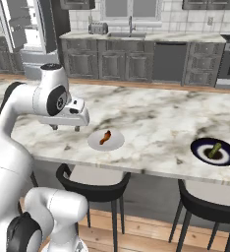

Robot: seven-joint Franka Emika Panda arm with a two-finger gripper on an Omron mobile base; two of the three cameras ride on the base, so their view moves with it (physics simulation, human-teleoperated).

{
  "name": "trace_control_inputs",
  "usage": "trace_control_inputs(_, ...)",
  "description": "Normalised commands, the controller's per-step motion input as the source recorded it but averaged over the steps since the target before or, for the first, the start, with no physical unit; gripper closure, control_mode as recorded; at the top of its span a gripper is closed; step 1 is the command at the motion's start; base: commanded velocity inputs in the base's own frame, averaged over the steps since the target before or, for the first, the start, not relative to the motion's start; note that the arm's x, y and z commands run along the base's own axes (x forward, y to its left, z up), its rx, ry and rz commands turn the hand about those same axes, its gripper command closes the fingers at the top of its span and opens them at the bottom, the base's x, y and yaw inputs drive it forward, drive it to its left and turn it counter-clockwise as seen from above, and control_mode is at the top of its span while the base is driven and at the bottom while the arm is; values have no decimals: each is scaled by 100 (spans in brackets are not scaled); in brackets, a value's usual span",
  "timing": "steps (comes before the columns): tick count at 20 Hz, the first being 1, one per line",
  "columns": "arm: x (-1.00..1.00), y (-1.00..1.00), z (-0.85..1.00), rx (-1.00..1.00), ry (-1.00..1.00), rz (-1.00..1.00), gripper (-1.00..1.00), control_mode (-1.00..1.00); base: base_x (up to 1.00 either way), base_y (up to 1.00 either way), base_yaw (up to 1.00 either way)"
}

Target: Transport the chicken drumstick and squash to the fridge. Place the chicken drumstick on the rack containing meat and place the squash on the rack containing the vegetable, ensuring meats and vegetables are on different racks.

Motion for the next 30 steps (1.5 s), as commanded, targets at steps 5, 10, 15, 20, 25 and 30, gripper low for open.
trace_control_inputs(5, 41, -6, -22, 0, 6, -1, -100, -100, 0, 0, 0)
trace_control_inputs(10, 46, -7, -28, 0, 3, 0, -100, -100, 0, 0, 0)
trace_control_inputs(15, 32, -2, -19, 0, 1, -3, -100, -100, 0, 0, 0)
trace_control_inputs(20, 45, -11, -24, 0, 5, 0, -100, -100, 0, 0, 0)
trace_control_inputs(25, 37, -21, -33, 0, 1, 0, -100, -100, 0, 0, 0)
trace_control_inputs(30, 46, -15, -34, 0, 6, 0, -100, -100, 0, 0, 0)
